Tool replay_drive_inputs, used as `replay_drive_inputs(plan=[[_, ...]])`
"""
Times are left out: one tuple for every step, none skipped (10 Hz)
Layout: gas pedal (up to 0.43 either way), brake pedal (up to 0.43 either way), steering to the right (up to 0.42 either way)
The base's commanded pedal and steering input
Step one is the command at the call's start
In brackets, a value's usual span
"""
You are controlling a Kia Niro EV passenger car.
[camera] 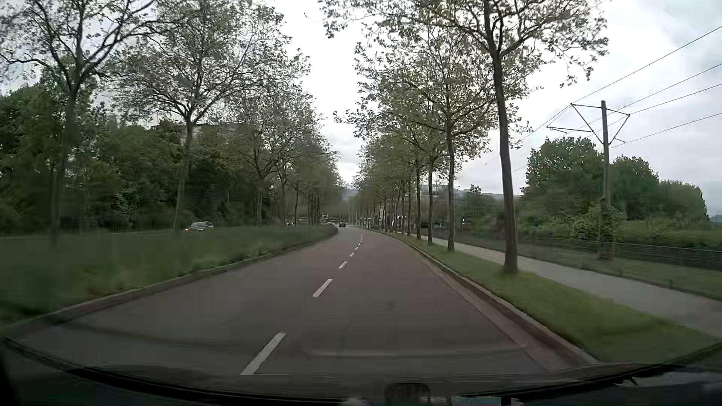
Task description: Follow the waypoints while adhering to traffic rules and regulations
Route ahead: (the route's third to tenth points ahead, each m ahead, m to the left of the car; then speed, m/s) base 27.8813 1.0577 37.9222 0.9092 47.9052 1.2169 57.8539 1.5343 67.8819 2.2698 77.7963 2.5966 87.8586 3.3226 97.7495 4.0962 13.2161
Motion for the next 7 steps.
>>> replay_drive_inputs(plan=[[0.059,0.000,0.006],[0.059,0.000,0.005],[0.059,0.000,0.006],[0.059,0.000,0.006],[0.059,0.000,0.006],[0.059,0.000,0.006],[0.059,0.000,0.005]])
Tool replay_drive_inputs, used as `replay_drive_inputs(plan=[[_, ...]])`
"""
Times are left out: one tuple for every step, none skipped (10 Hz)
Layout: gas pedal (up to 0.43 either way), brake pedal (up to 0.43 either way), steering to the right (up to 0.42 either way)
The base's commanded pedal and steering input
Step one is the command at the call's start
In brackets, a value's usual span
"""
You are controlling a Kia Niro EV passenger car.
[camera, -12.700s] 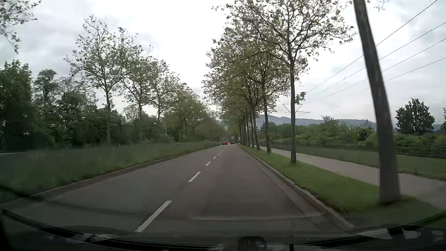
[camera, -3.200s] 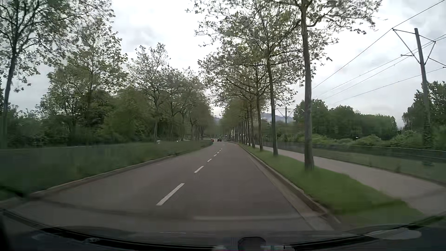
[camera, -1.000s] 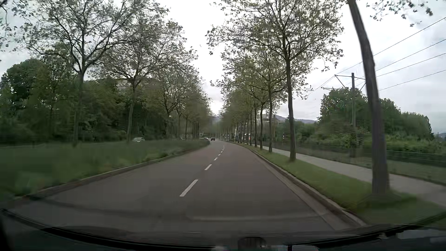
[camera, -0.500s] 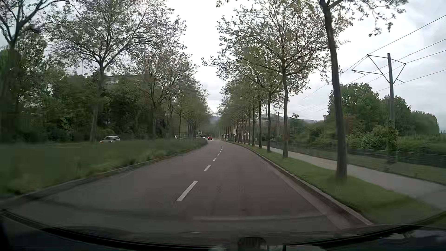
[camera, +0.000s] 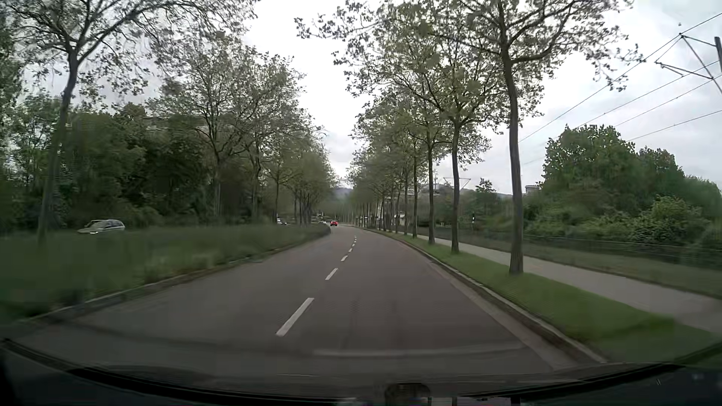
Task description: Follow the waypoints while adhering to traffic rules and regulations
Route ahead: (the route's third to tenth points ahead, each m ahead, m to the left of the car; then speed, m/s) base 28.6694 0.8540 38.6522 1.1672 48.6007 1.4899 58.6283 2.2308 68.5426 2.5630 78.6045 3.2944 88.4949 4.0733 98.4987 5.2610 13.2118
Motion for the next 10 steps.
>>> replay_drive_inputs(plan=[[0.059,0.000,0.005],[0.059,0.000,0.005],[0.059,0.000,0.005],[0.059,0.000,0.004],[0.059,0.000,0.004],[0.059,0.000,0.003],[0.059,0.000,0.003],[0.059,0.000,0.001],[0.059,0.000,0.001],[0.059,0.000,0.000]])
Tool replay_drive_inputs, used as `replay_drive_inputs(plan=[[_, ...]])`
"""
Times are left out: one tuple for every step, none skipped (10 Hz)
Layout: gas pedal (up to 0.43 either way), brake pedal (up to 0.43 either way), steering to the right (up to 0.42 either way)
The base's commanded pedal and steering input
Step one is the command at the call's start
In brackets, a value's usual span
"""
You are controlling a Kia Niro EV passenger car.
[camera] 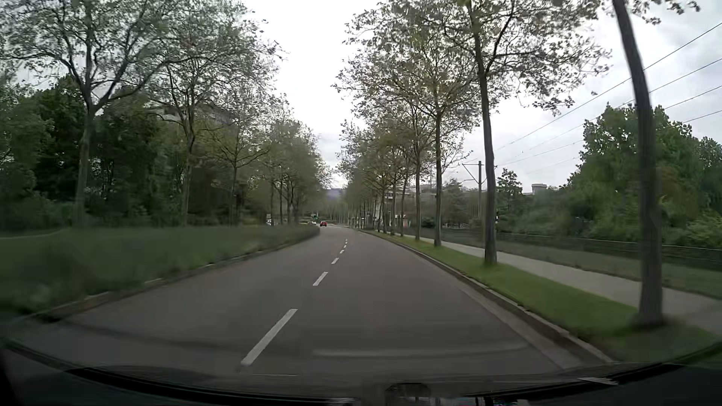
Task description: Follow the waypoints while adhering to traffic rules and regulations
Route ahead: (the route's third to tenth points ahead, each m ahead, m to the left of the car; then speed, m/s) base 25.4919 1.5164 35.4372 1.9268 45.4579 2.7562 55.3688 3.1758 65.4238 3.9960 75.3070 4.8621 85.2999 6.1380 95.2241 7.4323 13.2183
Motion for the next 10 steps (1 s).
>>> replay_drive_inputs(plan=[[0.059,0.000,0.000],[0.059,0.000,0.000],[0.059,0.000,-0.001],[0.059,0.000,-0.001],[0.059,0.000,-0.001],[0.059,0.000,-0.001],[0.059,0.000,-0.002],[0.059,0.000,-0.002],[0.059,0.000,-0.002],[0.059,0.000,-0.003]])
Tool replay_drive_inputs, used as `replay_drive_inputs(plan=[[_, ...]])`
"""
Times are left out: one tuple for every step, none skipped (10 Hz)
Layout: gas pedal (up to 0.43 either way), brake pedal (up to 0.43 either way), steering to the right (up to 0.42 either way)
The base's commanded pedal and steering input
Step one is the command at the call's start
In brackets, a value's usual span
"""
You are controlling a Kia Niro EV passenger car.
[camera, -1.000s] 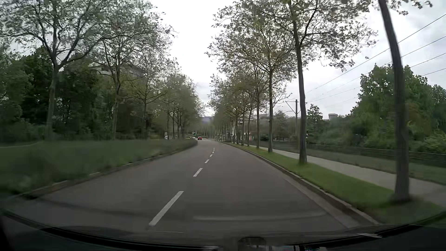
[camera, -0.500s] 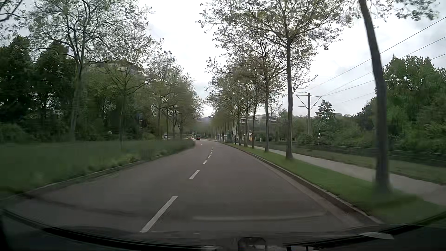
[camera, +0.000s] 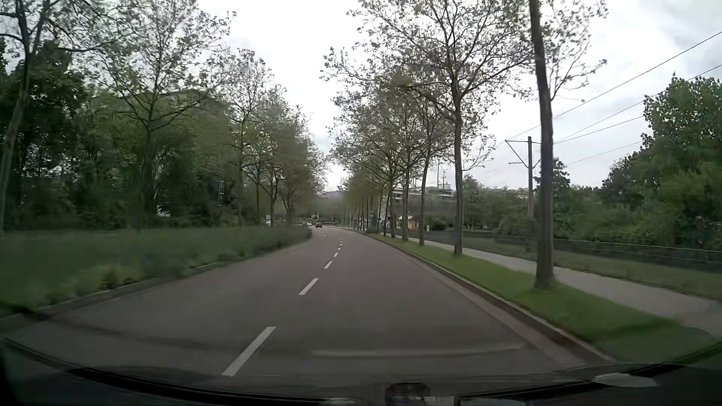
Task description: Follow the waypoints while adhering to traffic rules and regulations
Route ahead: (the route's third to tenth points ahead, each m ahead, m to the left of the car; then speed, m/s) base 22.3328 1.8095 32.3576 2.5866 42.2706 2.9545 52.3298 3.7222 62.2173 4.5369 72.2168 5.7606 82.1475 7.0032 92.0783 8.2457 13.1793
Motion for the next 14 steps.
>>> replay_drive_inputs(plan=[[0.059,0.000,-0.003],[0.059,0.000,-0.004],[0.059,0.000,-0.005],[0.059,0.000,-0.006],[0.059,0.000,-0.006],[0.059,0.000,-0.006],[0.059,0.000,-0.005],[0.059,0.000,-0.006],[0.059,0.000,-0.006],[0.059,0.000,-0.006],[0.059,0.000,-0.006],[0.059,0.000,-0.006],[0.059,0.000,-0.006],[0.059,0.000,-0.007]])
